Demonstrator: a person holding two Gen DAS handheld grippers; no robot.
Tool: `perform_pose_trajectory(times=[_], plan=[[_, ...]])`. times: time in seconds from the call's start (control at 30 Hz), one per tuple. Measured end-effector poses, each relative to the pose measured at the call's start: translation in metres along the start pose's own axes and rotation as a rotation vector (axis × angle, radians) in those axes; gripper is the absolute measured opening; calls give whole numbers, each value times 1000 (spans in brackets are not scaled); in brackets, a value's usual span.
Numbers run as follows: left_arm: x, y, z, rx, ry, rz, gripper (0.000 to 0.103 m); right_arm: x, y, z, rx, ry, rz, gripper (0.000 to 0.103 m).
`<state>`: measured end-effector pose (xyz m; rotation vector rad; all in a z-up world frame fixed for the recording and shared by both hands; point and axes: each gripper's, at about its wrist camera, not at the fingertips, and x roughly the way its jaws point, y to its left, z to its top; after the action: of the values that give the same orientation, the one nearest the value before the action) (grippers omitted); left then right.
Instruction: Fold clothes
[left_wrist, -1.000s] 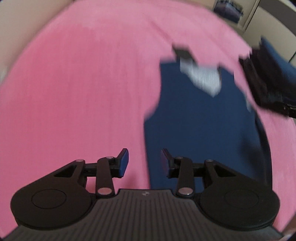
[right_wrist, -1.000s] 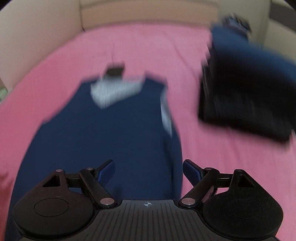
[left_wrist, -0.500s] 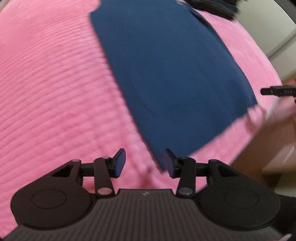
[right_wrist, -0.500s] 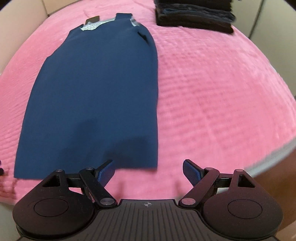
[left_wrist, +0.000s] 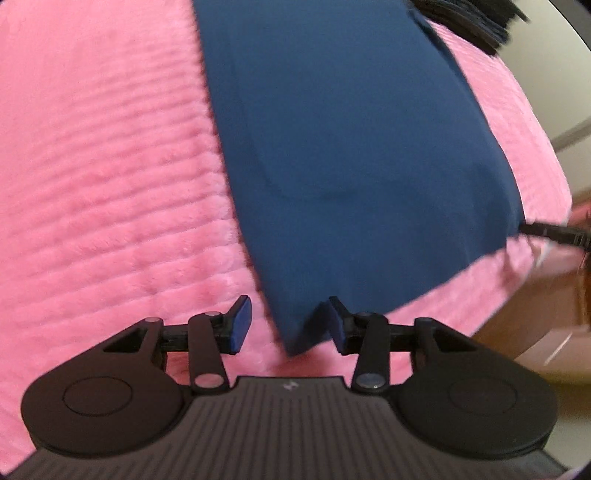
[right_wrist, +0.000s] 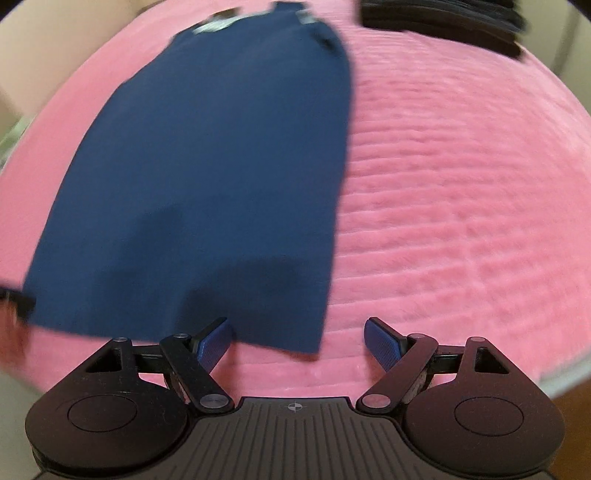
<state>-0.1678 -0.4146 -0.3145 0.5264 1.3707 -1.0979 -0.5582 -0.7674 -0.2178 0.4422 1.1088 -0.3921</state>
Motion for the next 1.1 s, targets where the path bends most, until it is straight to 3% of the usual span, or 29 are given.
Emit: perform_pose_trajectory(times=[0.07,0.2,0.37,0.67,0.73,0.8,0.87,0.9,1.1], plan=[[2,-4,7,-5,19,-10,0,0,1,-3,-27,-4,1,83],[-20,-7,24,-35,7,-60,0,-11,2,-18,-24,-57,-12,83],[-77,14,50,-182,-36,-167,0,-9,16,-27,-68,-111,-33,83],[-117,36,76,-250,-56,-269,0,-2,-1,-21,197,-209,12,83],[-116,37,73,-244,-45,-270,0,-3,-7,-19,255,-212,53,72],[-112,34,68,-235,-32,-259,0,-8,-16,-15,320,-197,113,28],[-113,31,62,-216,-37,-237,0,-16,-26,-10,380,-171,179,12],[-115,29,59,-203,-42,-224,0,-22,-25,-7,360,-158,174,6],[-135,30,34,-158,-42,-148,0,-57,7,1,173,-68,87,4]])
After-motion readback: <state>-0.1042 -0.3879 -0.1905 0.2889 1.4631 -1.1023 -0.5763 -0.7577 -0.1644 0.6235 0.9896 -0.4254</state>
